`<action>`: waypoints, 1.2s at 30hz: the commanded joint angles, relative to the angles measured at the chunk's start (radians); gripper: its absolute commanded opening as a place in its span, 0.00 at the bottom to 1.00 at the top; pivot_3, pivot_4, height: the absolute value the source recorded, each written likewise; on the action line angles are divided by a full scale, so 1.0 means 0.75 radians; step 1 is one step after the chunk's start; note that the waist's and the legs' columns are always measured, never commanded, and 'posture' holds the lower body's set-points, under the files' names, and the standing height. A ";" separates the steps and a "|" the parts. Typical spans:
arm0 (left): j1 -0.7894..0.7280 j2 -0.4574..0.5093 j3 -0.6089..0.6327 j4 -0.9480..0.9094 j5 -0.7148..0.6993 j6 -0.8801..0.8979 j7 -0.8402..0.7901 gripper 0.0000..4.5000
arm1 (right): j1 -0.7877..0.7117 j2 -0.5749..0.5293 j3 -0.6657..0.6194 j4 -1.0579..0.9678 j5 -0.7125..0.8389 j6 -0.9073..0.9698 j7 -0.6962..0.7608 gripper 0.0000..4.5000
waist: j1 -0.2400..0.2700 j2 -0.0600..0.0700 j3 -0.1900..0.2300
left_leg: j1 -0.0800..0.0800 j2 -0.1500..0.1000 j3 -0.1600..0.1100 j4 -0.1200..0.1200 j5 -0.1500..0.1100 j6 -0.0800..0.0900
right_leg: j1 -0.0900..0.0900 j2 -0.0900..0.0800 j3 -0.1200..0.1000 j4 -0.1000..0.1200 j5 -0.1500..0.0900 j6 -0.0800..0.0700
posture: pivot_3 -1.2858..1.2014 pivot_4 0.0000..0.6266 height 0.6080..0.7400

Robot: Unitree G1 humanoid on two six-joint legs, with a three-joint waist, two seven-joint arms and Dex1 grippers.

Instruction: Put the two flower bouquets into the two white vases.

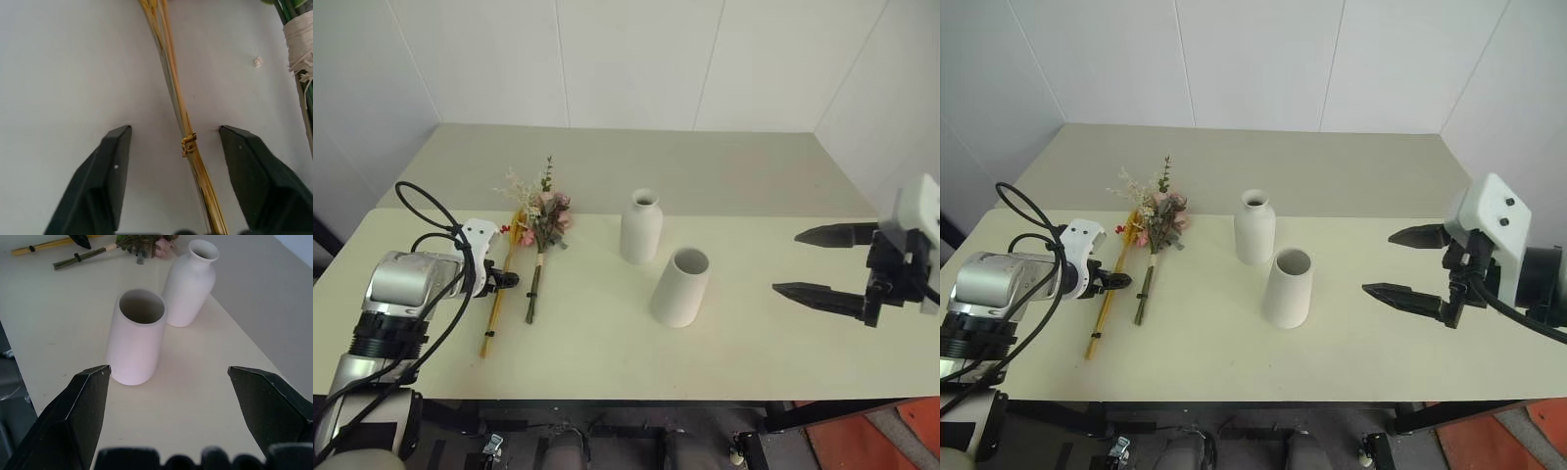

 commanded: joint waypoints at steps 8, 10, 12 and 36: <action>-0.016 -0.032 0.026 0.111 0.059 -0.061 -0.018 0.00 | 0.014 0.008 -0.041 -0.005 -0.012 -0.024 -0.027 1.00 | 0.002 0.001 0.000 | 0.001 0.000 0.000 0.000 0.000 0.000 | 0.001 0.000 0.000 0.000 0.000 0.000 | 0.52 0.24 1.00; -0.015 -0.038 0.050 0.130 0.073 -0.091 0.005 0.00 | 0.019 0.007 -0.044 -0.004 -0.015 -0.023 -0.029 1.00 | 0.002 0.001 -0.001 | 0.001 0.000 0.000 0.000 0.000 0.000 | 0.001 0.000 0.000 0.000 0.000 0.000 | 0.52 0.24 1.00; -0.021 -0.044 0.073 0.146 0.093 -0.123 0.036 0.00 | 0.027 0.005 -0.054 -0.002 -0.019 -0.023 -0.026 1.00 | 0.002 0.001 -0.001 | 0.002 0.000 0.000 0.000 0.000 0.000 | 0.002 0.000 0.000 0.001 0.000 0.001 | 0.52 0.24 1.00; -0.863 -0.600 0.654 0.804 -0.167 -1.409 0.216 0.00 | 0.191 0.077 -0.219 -0.103 -0.014 0.040 -0.108 1.00 | 0.047 -0.004 0.002 | -0.009 -0.002 -0.002 0.005 0.000 0.000 | 0.001 -0.002 -0.005 -0.005 0.004 0.001 | 0.52 0.24 1.00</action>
